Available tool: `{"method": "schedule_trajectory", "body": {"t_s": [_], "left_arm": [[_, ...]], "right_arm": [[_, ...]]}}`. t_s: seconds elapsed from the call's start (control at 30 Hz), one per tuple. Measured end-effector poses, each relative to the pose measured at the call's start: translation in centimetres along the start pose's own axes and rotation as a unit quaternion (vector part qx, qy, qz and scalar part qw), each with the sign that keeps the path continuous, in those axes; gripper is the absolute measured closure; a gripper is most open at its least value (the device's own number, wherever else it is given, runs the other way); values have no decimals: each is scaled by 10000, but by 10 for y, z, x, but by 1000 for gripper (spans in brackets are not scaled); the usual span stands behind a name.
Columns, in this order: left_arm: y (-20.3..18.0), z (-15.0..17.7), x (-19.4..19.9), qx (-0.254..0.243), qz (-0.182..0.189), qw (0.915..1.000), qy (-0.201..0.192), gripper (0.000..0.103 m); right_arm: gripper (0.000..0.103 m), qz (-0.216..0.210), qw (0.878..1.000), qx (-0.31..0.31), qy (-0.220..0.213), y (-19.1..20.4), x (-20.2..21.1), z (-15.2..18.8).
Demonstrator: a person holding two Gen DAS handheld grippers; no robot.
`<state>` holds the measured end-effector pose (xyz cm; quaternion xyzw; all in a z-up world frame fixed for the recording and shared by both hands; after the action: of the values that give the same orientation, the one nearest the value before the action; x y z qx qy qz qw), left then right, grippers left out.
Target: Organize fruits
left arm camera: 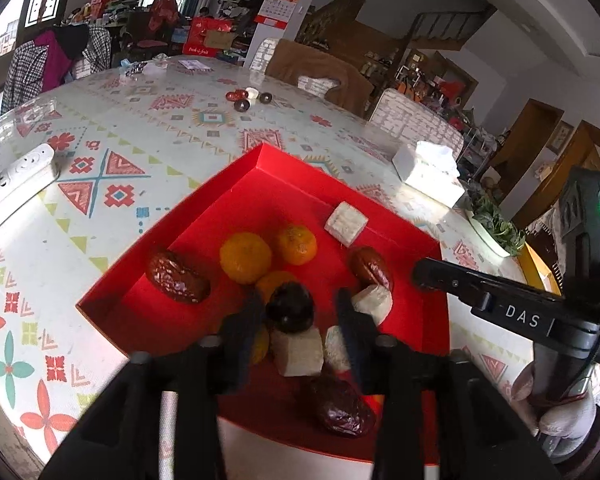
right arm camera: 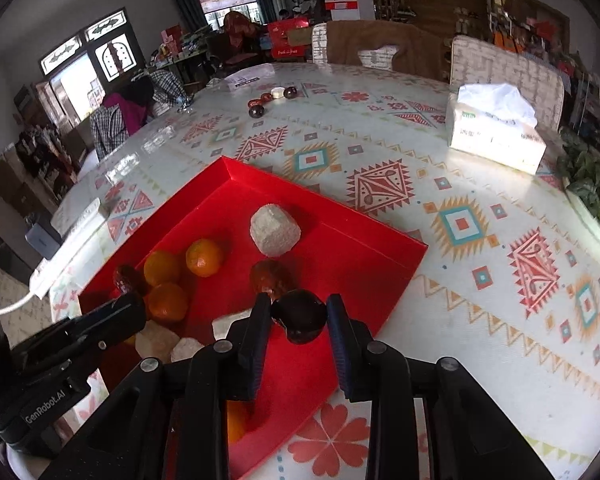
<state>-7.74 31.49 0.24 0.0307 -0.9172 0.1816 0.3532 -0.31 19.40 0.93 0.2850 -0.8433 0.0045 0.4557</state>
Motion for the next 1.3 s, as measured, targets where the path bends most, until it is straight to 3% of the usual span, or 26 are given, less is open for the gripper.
{"method": "schedule_trajectory", "body": {"t_s": [0.03, 0.1, 0.4, 0.53, 0.63, 0.73, 0.83, 0.93, 1.1, 1.3], "left_arm": [[0, -1, 1, -3, -3, 10000, -43, 44], [-2, -4, 5, -24, 6, 9999, -105, 43], [-13, -9, 26, -120, -95, 9992, -360, 35], [-27, -11, 46, -427, -593, 9945, -750, 29], [-39, -12, 67, -736, -1272, 9810, -1266, 15], [-50, -13, 98, -812, -1807, 9604, -1958, 0], [-59, -11, 128, -736, -2031, 9435, -2512, 0], [-59, -4, 143, -520, -2248, 9344, -2713, 0], [-60, 3, 138, -455, -2513, 9339, -2501, 0], [-56, 12, 114, -338, -2273, 9545, -1900, 0]], "right_arm": [[59, -25, 10000, -43, -31, -1, 1, -1], [52, -21, 9999, -85, -93, -3, 3, -3], [50, -39, 9990, -264, -357, -13, 38, 3], [45, 115, 9982, -223, -551, -21, 62, 19], [44, 335, 9967, -128, -723, -25, 81, 37], [43, 406, 9956, -135, -829, -28, 94, 51], [40, 383, 9946, -177, -947, -28, 107, 66], [38, 361, 9940, -135, -1027, -24, 115, 78], [35, 367, 9941, 45, -1020, -13, 115, 96], [31, 369, 9953, 68, -890, -12, 107, 106]]}}
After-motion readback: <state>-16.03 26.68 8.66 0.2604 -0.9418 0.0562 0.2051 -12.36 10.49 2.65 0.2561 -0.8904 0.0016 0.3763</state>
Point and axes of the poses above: each gripper's, at about its wrist camera, not at the fingertips, and x roughly against the way its jaws point, y to its left, z to its underside, the point moved 6 cm from there along -x, roughly the way its jaws point, and after that the axes turned 4 degrees about -x, right-handed, at the moved point
